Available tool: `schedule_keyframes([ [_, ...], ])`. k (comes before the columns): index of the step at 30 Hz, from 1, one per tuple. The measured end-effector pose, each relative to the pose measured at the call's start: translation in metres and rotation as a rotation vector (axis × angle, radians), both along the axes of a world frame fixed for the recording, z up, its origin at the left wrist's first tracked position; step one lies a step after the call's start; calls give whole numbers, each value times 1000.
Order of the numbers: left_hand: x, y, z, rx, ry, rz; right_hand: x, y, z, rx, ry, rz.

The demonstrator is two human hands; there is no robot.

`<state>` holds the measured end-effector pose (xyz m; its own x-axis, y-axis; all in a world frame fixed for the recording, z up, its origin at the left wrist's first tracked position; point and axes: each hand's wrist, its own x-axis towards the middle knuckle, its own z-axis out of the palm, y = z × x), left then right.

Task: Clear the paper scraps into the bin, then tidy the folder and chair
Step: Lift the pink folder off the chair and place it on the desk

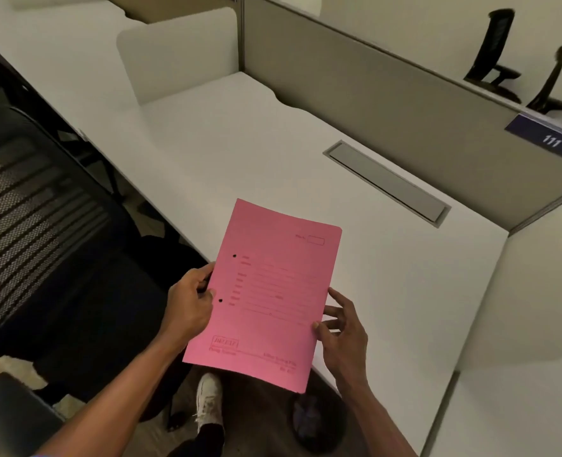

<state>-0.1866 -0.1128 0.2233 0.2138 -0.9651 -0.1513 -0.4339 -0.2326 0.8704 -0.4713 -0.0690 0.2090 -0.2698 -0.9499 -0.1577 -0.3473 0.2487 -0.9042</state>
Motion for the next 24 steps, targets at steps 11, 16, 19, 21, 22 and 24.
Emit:
schedule_keyframes([
  [11,33,-147,-7,51,-19,-169,22,-110,15,-13,83,-74],
  [16,43,-213,3,24,-68,-242,35,-160,20,-29,60,-140],
  [19,43,-246,5,4,-92,-256,38,-186,20,-29,43,-161],
  [21,40,-266,4,3,-101,-254,38,-205,19,-30,38,-166],
  [22,39,-275,3,6,-98,-248,36,-215,18,-27,38,-167],
  [24,34,-294,0,9,-83,-234,32,-235,17,-18,34,-167],
])
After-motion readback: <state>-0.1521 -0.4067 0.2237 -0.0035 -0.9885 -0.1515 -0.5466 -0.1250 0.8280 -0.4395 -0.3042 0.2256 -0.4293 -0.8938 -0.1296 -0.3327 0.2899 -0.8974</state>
